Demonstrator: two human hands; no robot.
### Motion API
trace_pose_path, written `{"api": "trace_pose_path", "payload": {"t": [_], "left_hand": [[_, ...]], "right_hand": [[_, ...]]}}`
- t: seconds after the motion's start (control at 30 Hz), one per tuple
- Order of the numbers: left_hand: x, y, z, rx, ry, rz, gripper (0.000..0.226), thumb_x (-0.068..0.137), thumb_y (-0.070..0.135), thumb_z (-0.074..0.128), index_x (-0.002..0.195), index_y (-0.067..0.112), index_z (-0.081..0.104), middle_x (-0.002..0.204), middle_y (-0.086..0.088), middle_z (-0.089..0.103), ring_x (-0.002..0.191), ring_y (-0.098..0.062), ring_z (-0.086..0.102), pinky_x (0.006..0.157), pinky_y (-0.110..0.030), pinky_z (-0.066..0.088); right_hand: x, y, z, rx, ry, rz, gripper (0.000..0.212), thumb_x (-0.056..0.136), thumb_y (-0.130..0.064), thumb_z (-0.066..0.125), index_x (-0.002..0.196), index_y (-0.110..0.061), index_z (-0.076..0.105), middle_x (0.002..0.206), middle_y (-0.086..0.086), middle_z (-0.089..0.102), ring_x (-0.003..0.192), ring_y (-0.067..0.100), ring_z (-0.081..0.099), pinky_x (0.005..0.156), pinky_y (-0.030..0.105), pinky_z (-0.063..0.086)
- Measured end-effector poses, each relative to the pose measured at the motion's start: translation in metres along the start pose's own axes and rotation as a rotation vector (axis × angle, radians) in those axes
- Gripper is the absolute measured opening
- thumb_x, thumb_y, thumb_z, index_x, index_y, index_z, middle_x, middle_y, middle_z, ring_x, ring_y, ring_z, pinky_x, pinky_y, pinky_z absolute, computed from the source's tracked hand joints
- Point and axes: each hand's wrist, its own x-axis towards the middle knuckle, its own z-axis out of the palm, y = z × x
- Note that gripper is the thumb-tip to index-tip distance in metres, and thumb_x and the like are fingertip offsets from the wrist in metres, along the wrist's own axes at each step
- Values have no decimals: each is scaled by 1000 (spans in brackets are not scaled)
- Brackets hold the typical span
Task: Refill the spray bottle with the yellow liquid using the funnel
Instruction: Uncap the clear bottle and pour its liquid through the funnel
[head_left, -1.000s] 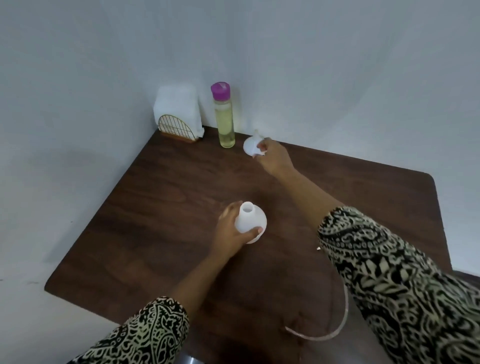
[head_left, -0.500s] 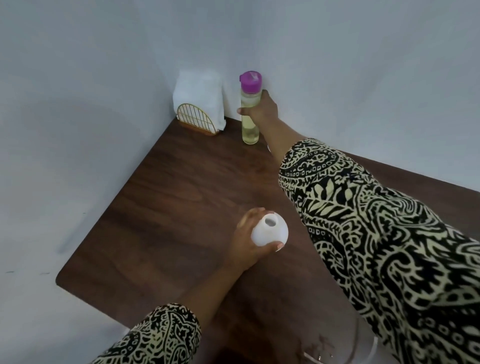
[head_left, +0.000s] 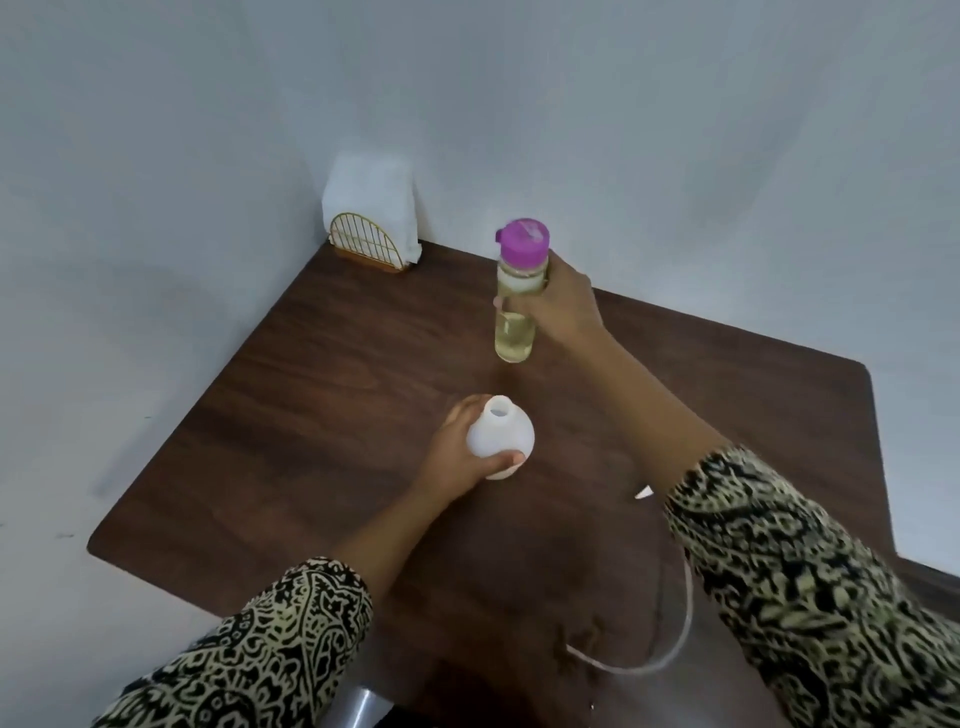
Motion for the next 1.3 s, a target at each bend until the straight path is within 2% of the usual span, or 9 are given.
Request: {"api": "trace_pose_path", "payload": {"t": [0.17,0.33,0.57,0.7,0.9,1.07,1.17,1.23,1.3], "left_hand": [[-11,0,-2,17,-31,-27,77,58,52,82,127,29,56,127,10,51,118,-12,50,99,-38,46],[-25,0,-2,27,-63,-40,80,56,55,82,128,31,54,128,9,51,117,-13,51,96,-42,50],[-28,-1,0,24,-73,-80,83,52,60,82,126,32,54,126,8,51,115,-15,53,95,-44,52],[-28,-1,0,25,-65,-81,84,53,59,82,127,31,54,127,7,51,115,-14,52,96,-44,51],[-29,-2,1,16,-46,-60,74,63,42,86,128,27,53,126,5,50,114,-15,51,92,-36,50],[-31,-1,2,-13,-38,-63,65,67,32,87,121,36,49,121,9,48,109,-10,49,83,-24,45],[-31,-3,2,-17,-26,-31,66,67,31,87,122,36,51,122,9,50,111,-10,50,85,-23,45],[-30,-5,2,-16,-21,-31,68,66,32,88,124,34,52,123,9,50,112,-11,50,87,-25,45],[-30,-5,3,-16,-12,-31,69,66,33,88,124,33,52,123,9,50,112,-10,50,87,-25,45]], "right_hand": [[-81,20,-38,0,39,33,51,65,-30,81,111,-21,61,100,-8,69,88,7,65,80,23,50],[-139,44,-48,63,80,95,44,66,-22,83,104,-26,60,93,-12,66,83,3,63,77,17,46],[-157,60,-37,76,91,114,48,62,-22,82,106,-22,62,94,-7,71,88,11,67,85,37,55],[-155,62,-35,72,111,111,49,62,-21,82,107,-21,61,94,-6,71,87,11,67,84,37,55],[-152,61,-36,82,70,116,58,66,-19,84,117,-22,56,103,-5,67,94,13,64,83,27,50],[-157,67,-34,124,84,104,65,67,-18,84,123,-21,53,111,-3,66,97,13,63,87,26,49],[-152,74,-47,112,-105,119,76,63,-19,85,129,-27,47,113,-6,65,102,12,63,90,28,49],[-144,79,-71,148,-297,143,82,66,-6,79,136,-21,39,122,-2,61,113,17,60,90,27,49],[-127,78,-99,43,-264,168,67,77,9,64,137,-12,41,128,3,57,113,18,56,82,18,48]]}}
